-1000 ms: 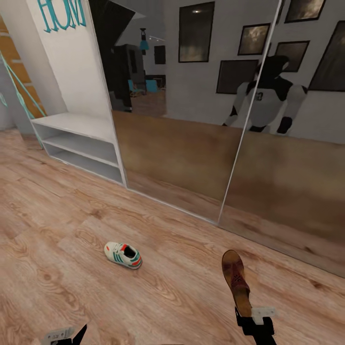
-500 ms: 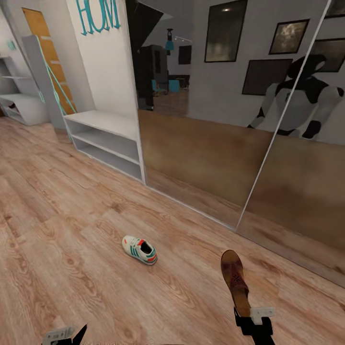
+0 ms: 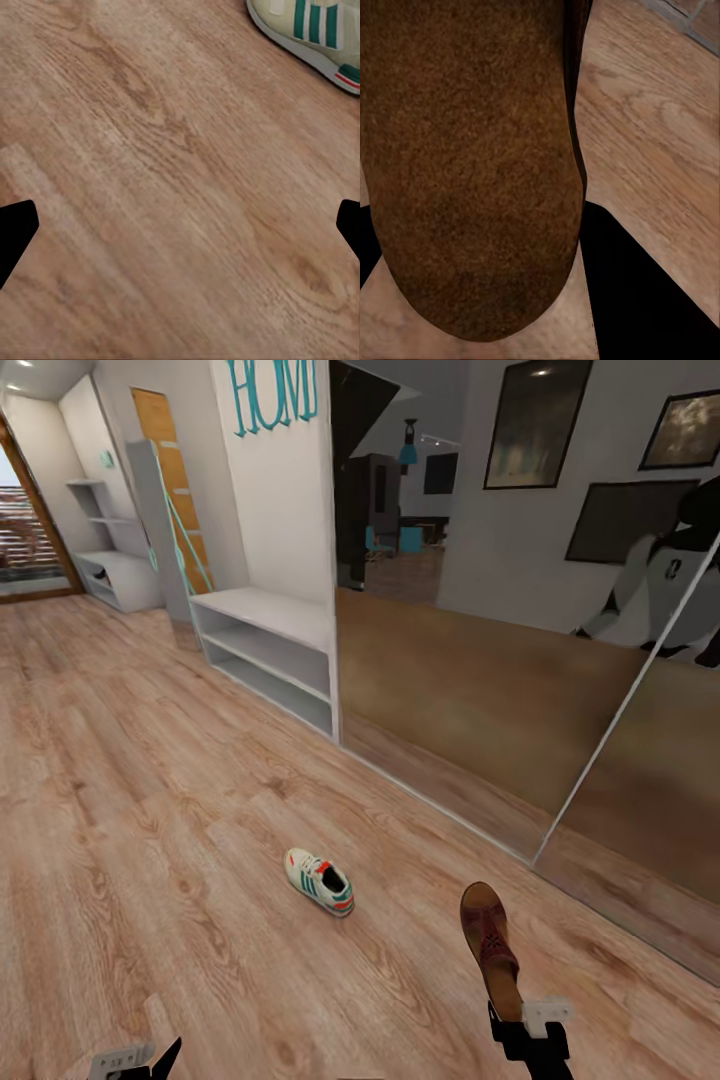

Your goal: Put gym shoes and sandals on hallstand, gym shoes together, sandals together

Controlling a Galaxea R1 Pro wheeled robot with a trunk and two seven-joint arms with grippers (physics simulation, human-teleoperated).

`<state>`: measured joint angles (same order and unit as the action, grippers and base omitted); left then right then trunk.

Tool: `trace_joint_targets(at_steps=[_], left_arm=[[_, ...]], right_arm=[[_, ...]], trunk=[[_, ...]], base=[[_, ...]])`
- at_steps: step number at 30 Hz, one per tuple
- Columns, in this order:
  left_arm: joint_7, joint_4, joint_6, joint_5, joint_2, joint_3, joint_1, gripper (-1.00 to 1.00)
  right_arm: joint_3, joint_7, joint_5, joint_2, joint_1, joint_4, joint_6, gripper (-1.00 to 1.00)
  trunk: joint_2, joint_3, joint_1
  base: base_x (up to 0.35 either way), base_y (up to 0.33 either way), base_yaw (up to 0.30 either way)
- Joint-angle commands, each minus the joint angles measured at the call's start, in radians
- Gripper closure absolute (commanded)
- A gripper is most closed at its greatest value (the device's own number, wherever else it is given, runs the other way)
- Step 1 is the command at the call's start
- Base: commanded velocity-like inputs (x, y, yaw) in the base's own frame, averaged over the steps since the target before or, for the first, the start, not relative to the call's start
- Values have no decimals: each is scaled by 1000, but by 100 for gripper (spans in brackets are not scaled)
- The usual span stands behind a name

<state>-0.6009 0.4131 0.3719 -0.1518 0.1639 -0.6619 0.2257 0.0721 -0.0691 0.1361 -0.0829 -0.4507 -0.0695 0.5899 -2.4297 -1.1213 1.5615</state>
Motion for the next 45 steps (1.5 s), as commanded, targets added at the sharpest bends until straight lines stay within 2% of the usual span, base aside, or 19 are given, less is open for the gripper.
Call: trace_joint_targets(at_steps=[1, 12, 22, 45], left_arm=[[-5, 0, 5, -11, -1, -8, 1, -100], [-5, 0, 5, -9, -1, -8, 1, -100], [-5, 0, 5, -10, 0, -8, 1, -100], [-5, 0, 5, -9, 0, -8, 1, -100]], right_arm=[[8, -1, 8, 0, 0, 0, 2, 100], [8, -1, 7, 0, 0, 0, 2, 100], [8, -1, 7, 0, 0, 0, 2, 100], [8, -1, 7, 0, 0, 0, 3, 100]], trunk=[[0, -1, 0], [0, -1, 0], [0, -1, 0], [0, 11, 0]], base=[[224, -192, 279], [190, -218, 279], [29, -234, 279], [0, -11, 265]])
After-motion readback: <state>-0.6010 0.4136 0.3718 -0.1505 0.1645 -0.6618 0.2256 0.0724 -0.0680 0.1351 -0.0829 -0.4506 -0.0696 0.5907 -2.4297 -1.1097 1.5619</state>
